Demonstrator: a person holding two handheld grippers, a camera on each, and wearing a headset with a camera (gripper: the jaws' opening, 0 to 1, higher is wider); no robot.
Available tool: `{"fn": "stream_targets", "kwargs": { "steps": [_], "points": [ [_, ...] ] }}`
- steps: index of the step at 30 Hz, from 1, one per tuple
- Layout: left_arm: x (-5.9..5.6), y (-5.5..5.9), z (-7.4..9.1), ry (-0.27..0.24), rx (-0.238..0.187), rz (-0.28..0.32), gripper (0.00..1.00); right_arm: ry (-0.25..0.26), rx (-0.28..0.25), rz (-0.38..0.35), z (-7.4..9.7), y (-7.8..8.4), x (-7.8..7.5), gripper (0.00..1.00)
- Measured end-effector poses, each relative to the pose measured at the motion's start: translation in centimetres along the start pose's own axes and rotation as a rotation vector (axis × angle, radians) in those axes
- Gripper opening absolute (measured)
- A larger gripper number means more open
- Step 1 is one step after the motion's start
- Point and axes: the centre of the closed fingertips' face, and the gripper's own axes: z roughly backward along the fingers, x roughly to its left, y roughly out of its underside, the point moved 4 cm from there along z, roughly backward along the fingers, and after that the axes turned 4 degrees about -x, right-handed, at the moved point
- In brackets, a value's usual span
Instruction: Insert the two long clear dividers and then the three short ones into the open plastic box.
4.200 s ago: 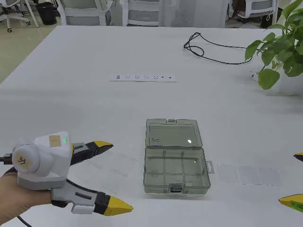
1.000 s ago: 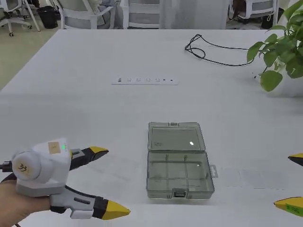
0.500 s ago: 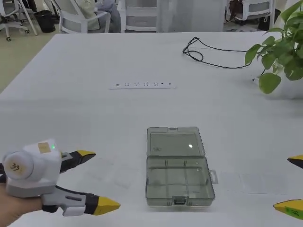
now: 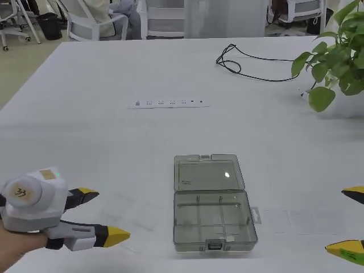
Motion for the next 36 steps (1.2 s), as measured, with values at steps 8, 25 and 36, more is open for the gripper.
{"fn": "stream_targets", "kwargs": {
  "steps": [8, 25, 36],
  "points": [
    [1.5, 1.5, -0.4, -0.056, 0.094, 0.024, 0.66, 0.001, -0.005, -0.006, -0.2, 0.0, -0.1, 0.79],
    [3.0, 4.0, -1.6, -0.141, 0.266, 0.101, 0.49, 0.002, -0.013, -0.017, -0.3, 0.1, 0.0, 0.78],
    [3.0, 4.9, -2.4, -0.179, 0.356, 0.117, 0.44, 0.009, -0.021, -0.027, -0.2, 0.3, 0.0, 0.78]
  ]
}}
